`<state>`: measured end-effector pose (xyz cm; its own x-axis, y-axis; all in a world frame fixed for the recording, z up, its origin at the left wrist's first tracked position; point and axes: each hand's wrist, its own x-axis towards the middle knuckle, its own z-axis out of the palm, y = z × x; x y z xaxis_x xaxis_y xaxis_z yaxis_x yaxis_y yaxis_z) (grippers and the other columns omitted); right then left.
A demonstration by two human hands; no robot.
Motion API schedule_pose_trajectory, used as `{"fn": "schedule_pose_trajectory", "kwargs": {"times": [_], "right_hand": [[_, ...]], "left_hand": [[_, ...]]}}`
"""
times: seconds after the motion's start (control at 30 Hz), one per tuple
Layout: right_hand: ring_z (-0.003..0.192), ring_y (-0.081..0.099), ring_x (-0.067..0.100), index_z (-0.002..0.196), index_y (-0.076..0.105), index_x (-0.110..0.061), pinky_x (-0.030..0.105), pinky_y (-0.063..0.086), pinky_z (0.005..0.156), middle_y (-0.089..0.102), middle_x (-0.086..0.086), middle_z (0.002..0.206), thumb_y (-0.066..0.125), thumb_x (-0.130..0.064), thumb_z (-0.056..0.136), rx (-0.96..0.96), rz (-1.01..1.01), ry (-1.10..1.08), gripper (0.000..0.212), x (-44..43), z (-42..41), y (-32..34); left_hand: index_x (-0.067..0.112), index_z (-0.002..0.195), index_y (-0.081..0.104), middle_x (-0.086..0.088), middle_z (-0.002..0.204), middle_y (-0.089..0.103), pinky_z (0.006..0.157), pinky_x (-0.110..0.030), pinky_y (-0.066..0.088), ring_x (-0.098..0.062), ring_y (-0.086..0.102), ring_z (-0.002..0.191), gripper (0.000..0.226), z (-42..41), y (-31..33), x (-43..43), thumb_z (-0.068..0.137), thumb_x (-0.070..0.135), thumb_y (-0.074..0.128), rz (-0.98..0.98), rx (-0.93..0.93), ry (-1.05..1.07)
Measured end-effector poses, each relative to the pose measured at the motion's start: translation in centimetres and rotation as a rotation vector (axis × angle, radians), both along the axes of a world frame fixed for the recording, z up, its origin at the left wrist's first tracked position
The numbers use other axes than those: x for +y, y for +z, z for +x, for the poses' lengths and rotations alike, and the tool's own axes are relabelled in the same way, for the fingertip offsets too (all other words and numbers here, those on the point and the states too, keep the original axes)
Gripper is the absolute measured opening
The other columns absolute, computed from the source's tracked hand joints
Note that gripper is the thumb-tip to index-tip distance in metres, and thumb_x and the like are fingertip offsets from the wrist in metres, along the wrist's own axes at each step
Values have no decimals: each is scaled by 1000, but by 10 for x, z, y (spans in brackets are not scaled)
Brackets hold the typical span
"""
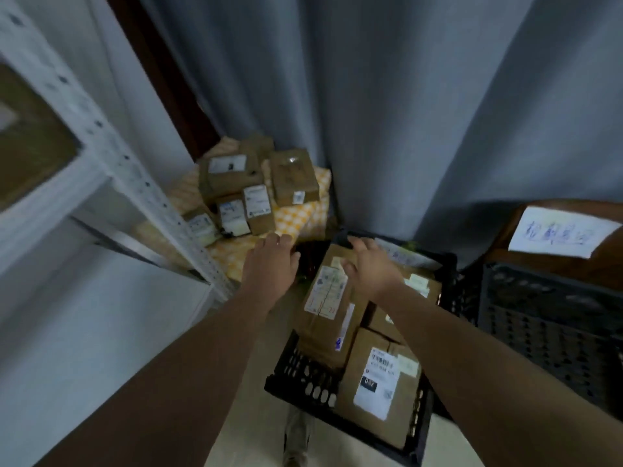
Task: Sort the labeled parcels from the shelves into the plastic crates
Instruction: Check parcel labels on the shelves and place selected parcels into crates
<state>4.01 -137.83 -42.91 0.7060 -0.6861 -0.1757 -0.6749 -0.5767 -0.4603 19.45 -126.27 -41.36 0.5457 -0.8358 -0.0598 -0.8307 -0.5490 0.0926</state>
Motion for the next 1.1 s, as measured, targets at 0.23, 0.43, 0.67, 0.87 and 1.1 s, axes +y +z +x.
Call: {"fn": "schedule_pose_trajectory", "kwargs": {"times": [0.23, 0.43, 0.67, 0.87, 1.1], "right_hand": [[123, 43, 32, 135, 45, -9, 41, 41, 99, 47, 12, 134, 43, -31, 100, -251, -232, 273, 42, 31, -6, 133], [128, 42, 27, 138, 45, -14, 39, 38, 100, 49, 9, 138, 43, -34, 100, -517, -352, 409, 43, 87, 13, 252], [130, 41, 22, 138, 46, -17, 35, 38, 99, 49, 3, 140, 43, -34, 100, -760, -392, 649, 42, 191, 39, 338], [124, 47, 21, 131, 53, -14, 37, 41, 103, 50, 4, 136, 52, -25, 96, -972, -282, 850, 37, 305, 57, 365], [127, 45, 19, 129, 55, -14, 36, 39, 105, 50, 3, 135, 56, -17, 93, -1075, -181, 1052, 36, 456, 69, 371]], "left_hand": [[8, 126, 53, -16, 121, 56, 84, -44, 45, -36, 53, 108, 51, -44, 140, 67, 95, 40, 30, -186, -263, 54], [15, 136, 44, -8, 131, 50, 92, -40, 39, -29, 47, 119, 44, -57, 267, 143, 100, 40, 39, -324, -482, 196], [16, 132, 46, -8, 128, 52, 93, -40, 38, -29, 48, 116, 43, -76, 335, 256, 99, 41, 40, -370, -641, 375], [16, 132, 50, -7, 123, 56, 91, -40, 41, -28, 52, 112, 43, -93, 361, 375, 97, 40, 44, -413, -767, 502], [13, 124, 57, -8, 114, 61, 78, -39, 46, -29, 58, 99, 41, -116, 365, 528, 91, 37, 49, -361, -856, 666]]}}
